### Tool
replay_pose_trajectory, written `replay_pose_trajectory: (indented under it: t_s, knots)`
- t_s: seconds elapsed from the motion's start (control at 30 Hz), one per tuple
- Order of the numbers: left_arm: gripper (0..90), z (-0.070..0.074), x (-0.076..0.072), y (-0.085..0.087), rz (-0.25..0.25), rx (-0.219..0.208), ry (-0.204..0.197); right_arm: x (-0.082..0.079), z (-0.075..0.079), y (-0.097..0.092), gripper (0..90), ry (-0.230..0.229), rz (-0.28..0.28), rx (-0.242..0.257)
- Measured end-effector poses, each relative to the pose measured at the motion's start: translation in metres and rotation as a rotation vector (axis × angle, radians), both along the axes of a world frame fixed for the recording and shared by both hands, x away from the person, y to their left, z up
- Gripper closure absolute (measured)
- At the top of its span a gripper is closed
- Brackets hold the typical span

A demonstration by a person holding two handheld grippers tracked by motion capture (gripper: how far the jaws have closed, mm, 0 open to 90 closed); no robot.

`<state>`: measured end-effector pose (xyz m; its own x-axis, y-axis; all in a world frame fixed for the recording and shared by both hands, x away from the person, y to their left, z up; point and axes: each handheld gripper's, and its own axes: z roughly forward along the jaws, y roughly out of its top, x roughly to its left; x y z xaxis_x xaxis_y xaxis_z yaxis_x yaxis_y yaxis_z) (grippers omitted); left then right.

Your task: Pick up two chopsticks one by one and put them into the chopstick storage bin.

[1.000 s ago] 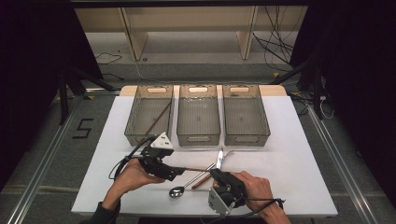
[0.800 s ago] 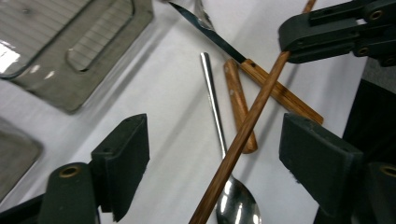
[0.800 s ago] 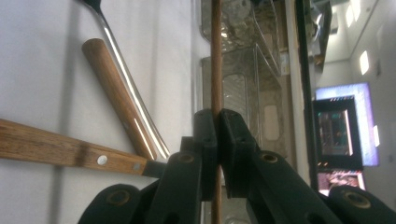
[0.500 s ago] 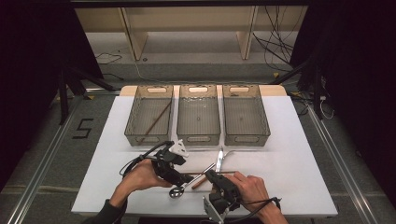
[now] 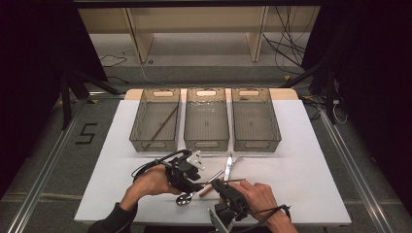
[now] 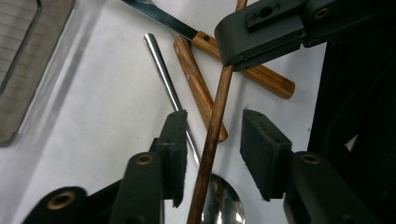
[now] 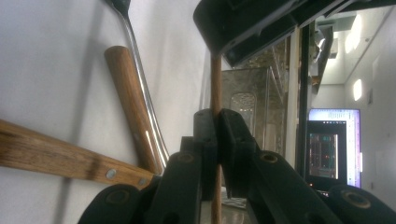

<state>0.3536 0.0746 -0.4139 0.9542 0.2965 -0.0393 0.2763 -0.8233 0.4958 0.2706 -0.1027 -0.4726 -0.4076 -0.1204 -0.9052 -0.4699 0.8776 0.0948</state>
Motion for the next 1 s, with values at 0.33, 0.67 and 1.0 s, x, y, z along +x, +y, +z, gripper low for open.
replay_pose_trajectory:
  t_s: [0.33,0.67,1.0]
  knots:
    - [75.8,-0.004,0.001,-0.005,-0.05,0.043,0.001,-0.001,-0.001,0.0,86.1,0.006,0.009,-0.01]
    - [83.7,-0.006,0.0,-0.006,-0.101,0.047,0.011,-0.002,-0.003,0.0,85.9,0.003,0.028,-0.02]
    - [84.5,-0.004,0.009,0.011,-0.009,0.029,-0.015,0.0,0.003,-0.007,63.9,0.023,-0.051,0.05]
